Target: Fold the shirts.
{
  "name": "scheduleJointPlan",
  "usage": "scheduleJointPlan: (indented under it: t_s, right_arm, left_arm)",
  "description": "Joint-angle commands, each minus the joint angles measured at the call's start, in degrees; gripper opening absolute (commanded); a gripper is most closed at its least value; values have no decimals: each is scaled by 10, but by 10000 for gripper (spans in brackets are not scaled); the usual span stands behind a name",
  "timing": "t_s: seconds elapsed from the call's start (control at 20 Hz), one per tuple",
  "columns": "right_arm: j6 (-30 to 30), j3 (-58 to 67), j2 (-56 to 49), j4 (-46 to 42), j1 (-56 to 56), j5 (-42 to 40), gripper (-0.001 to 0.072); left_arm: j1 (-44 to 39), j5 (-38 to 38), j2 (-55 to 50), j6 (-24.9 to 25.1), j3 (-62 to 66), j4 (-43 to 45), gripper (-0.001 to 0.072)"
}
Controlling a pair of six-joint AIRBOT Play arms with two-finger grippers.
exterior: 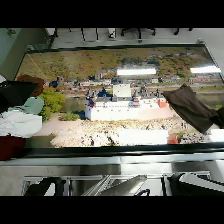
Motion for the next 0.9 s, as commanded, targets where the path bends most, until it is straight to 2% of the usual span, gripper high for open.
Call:
scheduleJointPlan:
  t_s: [0.0,0.15,0.35,0.4,0.45,0.5,0.6,0.75,0.85]
  right_arm:
    - [-1,-84,19,-4,-32,26,27]
    - [21,-127,39,19,-25,25,27]
    - [20,-134,72,50,-25,31,29]
    - [20,-134,80,49,-26,29,95]
    - [21,-133,88,44,-26,23,357]
    - [21,-132,95,34,-28,13,446]
    - [42,-111,115,-40,-35,-35,446]
    - [163,-23,171,-257,-40,-156,449]
    - [168,30,212,-214,-37,-142,444]
  left_arm:
    - [-1,-13,0,0,0,-1,14]
    - [-1,-13,0,0,0,-1,14]
    - [0,-12,0,1,0,0,14]
    - [0,-10,0,1,0,-1,14]
    - [0,-7,0,1,0,0,14]
    - [0,-6,0,1,0,-1,14]
    - [0,-6,0,1,0,-1,14]
    - [0,-7,0,1,0,-1,14]
    - [0,-8,0,1,0,0,14]
